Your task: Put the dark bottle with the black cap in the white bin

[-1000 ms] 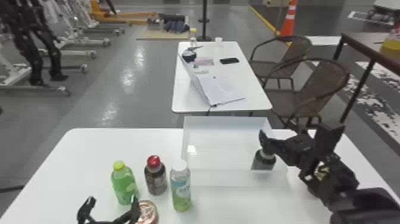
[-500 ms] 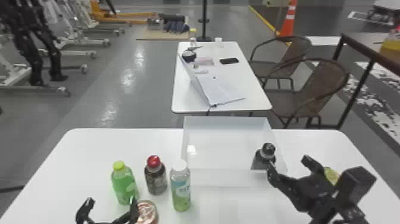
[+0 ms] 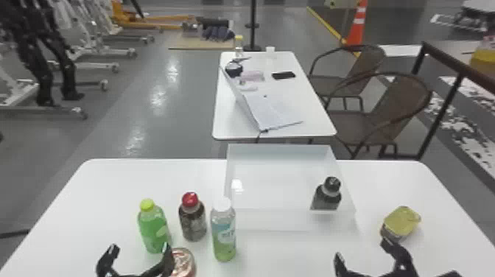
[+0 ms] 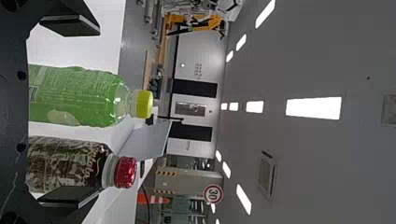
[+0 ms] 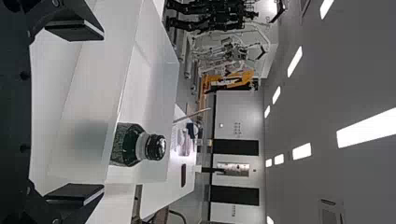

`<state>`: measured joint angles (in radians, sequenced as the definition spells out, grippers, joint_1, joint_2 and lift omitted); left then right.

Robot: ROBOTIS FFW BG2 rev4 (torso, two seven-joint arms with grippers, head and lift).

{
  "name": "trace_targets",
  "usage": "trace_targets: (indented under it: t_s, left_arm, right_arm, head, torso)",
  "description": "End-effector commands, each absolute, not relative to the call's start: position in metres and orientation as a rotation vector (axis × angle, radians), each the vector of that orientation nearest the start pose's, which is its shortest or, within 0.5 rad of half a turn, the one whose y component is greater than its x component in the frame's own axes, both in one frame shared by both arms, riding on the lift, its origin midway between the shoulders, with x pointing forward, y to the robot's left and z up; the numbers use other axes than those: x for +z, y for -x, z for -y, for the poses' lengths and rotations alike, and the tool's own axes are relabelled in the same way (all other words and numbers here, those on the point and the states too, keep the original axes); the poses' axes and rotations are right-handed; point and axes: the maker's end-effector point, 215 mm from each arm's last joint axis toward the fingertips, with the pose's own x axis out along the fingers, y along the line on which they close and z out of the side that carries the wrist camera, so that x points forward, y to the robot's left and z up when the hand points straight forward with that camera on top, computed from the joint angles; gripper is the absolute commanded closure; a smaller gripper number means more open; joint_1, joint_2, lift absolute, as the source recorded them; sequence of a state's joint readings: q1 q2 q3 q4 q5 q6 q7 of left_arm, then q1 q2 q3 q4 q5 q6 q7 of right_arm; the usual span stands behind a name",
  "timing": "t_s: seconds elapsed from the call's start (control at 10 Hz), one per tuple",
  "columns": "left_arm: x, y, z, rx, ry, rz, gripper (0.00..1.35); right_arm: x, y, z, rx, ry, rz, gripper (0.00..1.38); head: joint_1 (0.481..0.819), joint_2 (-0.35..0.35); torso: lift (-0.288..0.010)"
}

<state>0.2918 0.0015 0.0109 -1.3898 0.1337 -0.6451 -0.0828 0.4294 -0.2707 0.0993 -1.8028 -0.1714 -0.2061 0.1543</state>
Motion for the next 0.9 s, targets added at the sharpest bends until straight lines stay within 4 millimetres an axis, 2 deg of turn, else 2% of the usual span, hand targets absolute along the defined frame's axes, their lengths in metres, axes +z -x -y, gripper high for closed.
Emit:
trace_targets:
  t_s: [0.0,0.4,0.8]
  left_arm:
    - [-0.3969,-0.4609,-0.2380,-0.004,0.105,0.178,0.11]
    - [-0.3986,-0.4611,-0.2372,-0.010,0.106,0.171,0.10]
    - [-0.3999,-0.4607,-0.2358,-0.014,0.107,0.165,0.10]
  right_arm:
    - [-0.3872,-0.4396,0.1965,0.315,0.031,-0.010,0.14]
    - [-0.3864,-0.4404,0.1904,0.324,0.065,-0.028,0.14]
    - [-0.3884,-0.4354,0.1989,0.256,0.055,-0.060,0.14]
  head:
    - [0.549,0.000]
    - [0.549,0.000]
    - [0.549,0.000]
  torso:
    - [-0.100]
    - [-0.100]
    - [-0.100]
